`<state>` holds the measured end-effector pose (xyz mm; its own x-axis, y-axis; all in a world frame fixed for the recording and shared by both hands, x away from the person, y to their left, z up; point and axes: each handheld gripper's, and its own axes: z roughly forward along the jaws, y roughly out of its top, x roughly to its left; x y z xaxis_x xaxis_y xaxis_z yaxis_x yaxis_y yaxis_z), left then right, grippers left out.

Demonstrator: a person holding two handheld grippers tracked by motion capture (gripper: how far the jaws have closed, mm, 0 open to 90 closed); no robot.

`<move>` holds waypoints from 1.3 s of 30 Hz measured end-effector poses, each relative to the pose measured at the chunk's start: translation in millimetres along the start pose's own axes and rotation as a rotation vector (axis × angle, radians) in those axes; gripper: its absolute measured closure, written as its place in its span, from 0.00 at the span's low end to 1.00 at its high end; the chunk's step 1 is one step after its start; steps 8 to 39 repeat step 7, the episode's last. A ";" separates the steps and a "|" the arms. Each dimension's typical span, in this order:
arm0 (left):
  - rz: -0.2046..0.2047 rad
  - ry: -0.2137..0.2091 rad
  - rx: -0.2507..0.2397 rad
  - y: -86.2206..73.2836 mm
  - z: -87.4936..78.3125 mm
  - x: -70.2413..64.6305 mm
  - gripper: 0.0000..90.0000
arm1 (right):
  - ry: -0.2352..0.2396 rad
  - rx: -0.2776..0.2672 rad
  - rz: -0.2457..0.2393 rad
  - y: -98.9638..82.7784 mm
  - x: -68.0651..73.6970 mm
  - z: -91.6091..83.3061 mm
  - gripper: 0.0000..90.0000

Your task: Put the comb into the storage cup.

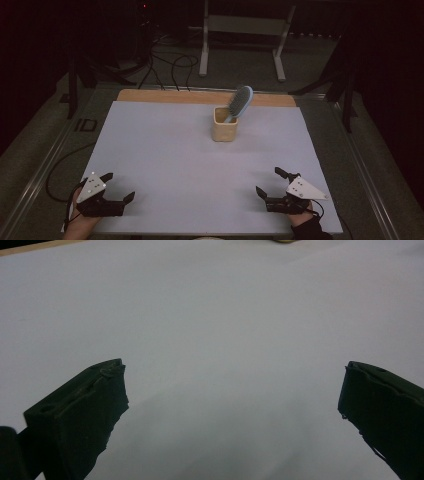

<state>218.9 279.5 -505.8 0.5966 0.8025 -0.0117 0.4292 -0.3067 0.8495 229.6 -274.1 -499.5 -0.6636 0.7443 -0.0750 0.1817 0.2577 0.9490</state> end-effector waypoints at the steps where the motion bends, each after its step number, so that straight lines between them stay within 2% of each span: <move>1: 0.000 0.000 0.000 0.0 0.0 0.0 0.00 | 0.000 0.000 0.000 0.0 0.0 0.0 0.10; 7: 0.003 -0.013 0.003 0.0 -0.2 -0.8 0.00 | -0.001 0.002 -0.001 -0.1 0.3 0.3 0.10; 39: 0.003 -0.013 0.003 0.0 -0.2 -0.8 0.00 | -0.001 0.002 -0.001 -0.1 0.3 0.3 0.10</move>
